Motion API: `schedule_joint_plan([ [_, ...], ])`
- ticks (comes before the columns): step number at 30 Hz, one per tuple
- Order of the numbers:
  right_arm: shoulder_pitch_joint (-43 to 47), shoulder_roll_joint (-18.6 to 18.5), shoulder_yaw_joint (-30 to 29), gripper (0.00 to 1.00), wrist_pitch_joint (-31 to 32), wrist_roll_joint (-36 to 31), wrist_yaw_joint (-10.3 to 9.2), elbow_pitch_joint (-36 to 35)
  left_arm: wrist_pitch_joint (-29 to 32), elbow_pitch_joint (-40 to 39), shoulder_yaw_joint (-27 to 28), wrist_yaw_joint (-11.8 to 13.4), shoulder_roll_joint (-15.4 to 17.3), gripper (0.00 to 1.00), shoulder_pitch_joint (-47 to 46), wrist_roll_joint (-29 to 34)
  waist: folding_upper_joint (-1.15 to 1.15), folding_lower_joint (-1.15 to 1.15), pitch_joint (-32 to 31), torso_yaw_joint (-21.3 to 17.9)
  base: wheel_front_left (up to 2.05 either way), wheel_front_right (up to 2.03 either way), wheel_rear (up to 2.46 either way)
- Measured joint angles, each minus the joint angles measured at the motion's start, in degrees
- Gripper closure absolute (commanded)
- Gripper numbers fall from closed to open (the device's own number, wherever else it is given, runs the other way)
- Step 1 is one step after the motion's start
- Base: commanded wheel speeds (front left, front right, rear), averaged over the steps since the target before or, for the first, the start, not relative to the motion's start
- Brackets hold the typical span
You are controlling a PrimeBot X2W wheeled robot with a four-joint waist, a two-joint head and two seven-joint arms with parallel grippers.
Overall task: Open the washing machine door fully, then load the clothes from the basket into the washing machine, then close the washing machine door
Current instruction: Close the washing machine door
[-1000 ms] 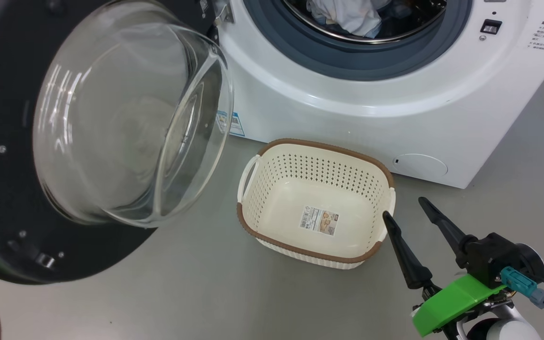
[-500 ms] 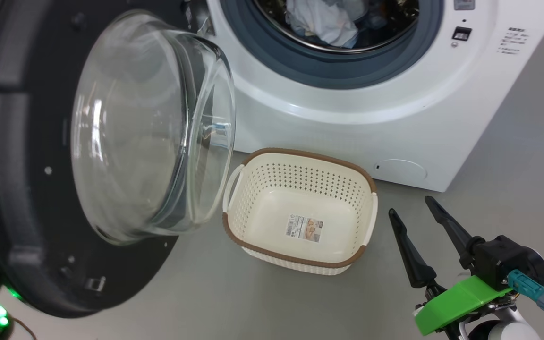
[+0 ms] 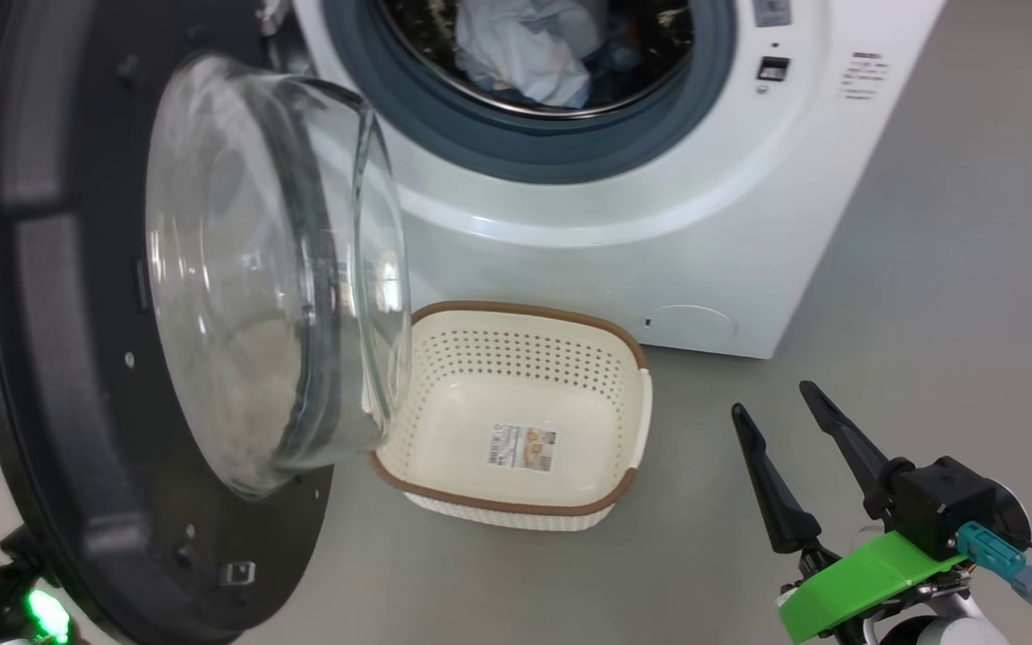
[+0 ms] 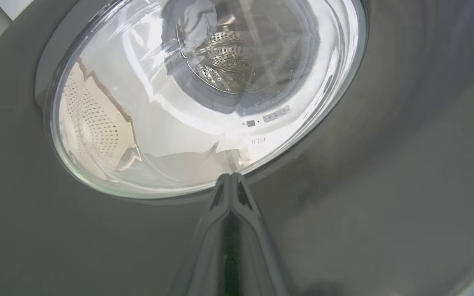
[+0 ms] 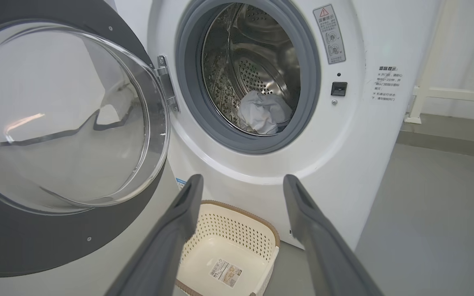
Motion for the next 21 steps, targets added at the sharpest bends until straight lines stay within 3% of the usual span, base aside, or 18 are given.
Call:
schedule_joint_plan([
  [11, 0.0, 0.4, -0.1, 0.0, -1.7, 0.9, 0.0, 1.1, 0.5, -4.5, -2.5, 1.8, -1.4, 1.0, 0.0, 0.5, 0.0, 0.0, -0.1, -5.9, 0.0, 0.0, 0.0],
  [21, -0.2, 0.4, 0.0, 0.0, -4.0, 2.4, 0.0, 2.8, -1.6, -6.4, -4.8, 2.5, -5.4, 1.0, -1.7, 1.7, 0.0, 0.0, 0.7, -11.8, 0.0, 0.0, 0.0],
])
